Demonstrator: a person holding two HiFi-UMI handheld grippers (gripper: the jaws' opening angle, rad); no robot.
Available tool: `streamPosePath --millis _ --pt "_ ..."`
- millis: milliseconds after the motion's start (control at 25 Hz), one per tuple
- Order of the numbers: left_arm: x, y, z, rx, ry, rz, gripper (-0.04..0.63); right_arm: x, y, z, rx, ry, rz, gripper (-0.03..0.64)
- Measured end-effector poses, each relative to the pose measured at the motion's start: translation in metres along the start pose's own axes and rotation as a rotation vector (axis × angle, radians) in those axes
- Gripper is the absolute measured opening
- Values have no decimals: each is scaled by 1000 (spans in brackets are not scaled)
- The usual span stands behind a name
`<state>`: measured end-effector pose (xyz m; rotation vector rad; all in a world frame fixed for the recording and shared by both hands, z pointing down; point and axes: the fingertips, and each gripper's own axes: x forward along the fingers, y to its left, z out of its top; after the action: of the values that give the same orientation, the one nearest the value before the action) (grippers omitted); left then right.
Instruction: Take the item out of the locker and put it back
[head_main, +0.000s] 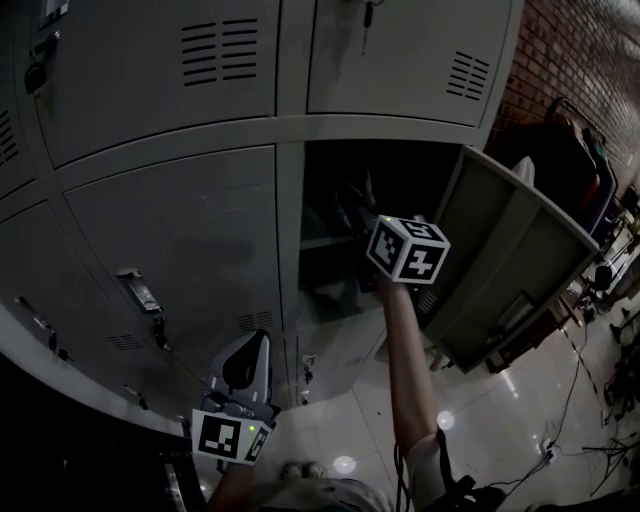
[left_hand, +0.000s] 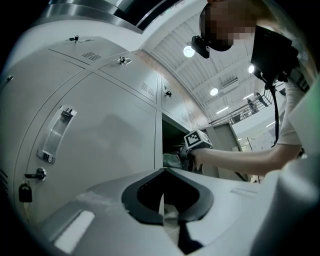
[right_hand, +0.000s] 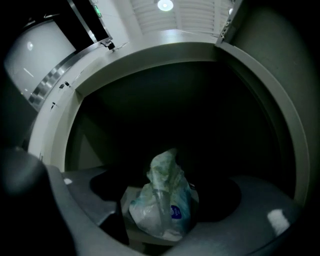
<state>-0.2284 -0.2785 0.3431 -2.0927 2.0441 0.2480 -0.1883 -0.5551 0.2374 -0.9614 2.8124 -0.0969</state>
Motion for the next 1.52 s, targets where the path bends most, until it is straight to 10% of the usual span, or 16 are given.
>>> streamPosePath --millis 480,680,760,920,1040,1520 --pt "2 -2 13 23 -17 -11 6 -89 36 41 161 -182 132 379" --pt "0 -11 32 16 -59 -32 5 -188 71 71 177 -377 168 35" --pt "-3 -20 32 -10 -63 -51 5 -224 87 62 124 -403 153 3" --pt "-9 -39 21 -32 -41 -87 6 -262 117 -21 -48 -253 117 3" --pt "-12 -49 16 -42 -27 -109 6 -271 112 -76 67 -147 93 3" --pt "-31 -55 18 -45 -14 -81 6 -294 111 -76 37 -130 66 3"
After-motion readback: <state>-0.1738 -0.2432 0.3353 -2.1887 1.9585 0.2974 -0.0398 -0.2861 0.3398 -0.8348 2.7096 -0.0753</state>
